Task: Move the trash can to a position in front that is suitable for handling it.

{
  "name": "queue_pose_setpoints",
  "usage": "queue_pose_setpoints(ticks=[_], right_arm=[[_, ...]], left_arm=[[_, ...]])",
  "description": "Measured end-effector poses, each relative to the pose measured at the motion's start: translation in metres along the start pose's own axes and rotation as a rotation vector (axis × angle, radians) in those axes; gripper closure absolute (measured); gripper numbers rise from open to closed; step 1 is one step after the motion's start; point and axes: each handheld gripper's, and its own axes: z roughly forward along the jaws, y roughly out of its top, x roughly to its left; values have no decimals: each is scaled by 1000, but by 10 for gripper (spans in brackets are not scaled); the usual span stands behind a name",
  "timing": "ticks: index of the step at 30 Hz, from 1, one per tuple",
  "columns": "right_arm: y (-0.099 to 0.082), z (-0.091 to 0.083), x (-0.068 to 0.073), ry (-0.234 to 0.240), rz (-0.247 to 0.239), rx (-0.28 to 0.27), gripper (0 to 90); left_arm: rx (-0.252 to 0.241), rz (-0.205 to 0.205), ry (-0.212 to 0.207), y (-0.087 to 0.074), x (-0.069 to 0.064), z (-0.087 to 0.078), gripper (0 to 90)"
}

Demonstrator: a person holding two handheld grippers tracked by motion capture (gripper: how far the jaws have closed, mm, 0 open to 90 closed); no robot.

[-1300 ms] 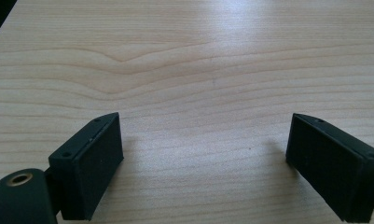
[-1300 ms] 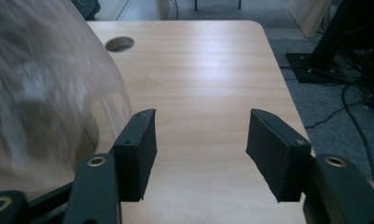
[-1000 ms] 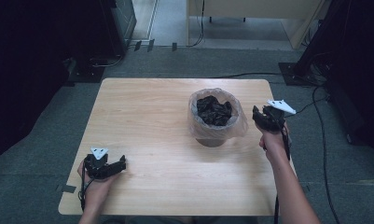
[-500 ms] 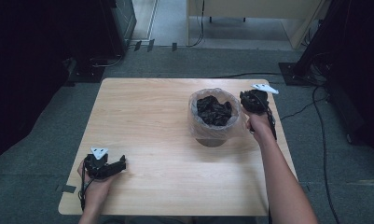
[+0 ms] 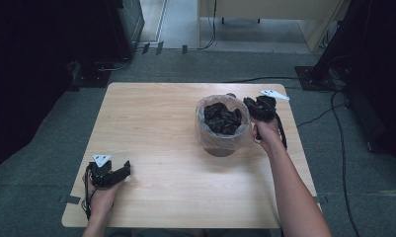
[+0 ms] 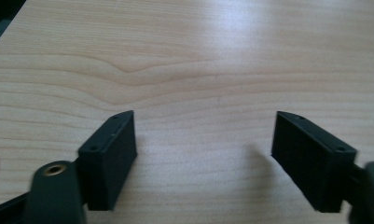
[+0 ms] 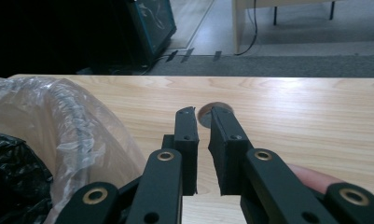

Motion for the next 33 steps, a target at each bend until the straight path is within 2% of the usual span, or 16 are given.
queue_pose_setpoints(ticks=[4,7,10,15,20,23,26,29,33], right_arm=[[-3,1,5,13,-1,2,812],[-7,2,9,28,3,2,811],[-10,3,14,42,10,6,811],[-15,2,21,57,25,-5,811],[-23,3,26,65,42,-9,811],[-28,5,28,64,47,-4,812],[-32,6,30,68,57,-5,813],[-35,6,34,76,61,-7,814],[-39,6,40,85,39,1,814]], left_arm=[[-7,-8,-21,5,-6,2,239],[-34,1,-41,15,-15,2,248],[-69,-24,-62,29,-24,3,260],[-119,-9,-94,56,-43,6,269],[-158,-20,-114,78,-62,13,315],[-163,14,-113,87,-76,20,329],[-157,31,-122,94,-85,29,337],[-155,18,-128,102,-91,35,355],[-170,-4,-142,113,-100,40,402]])
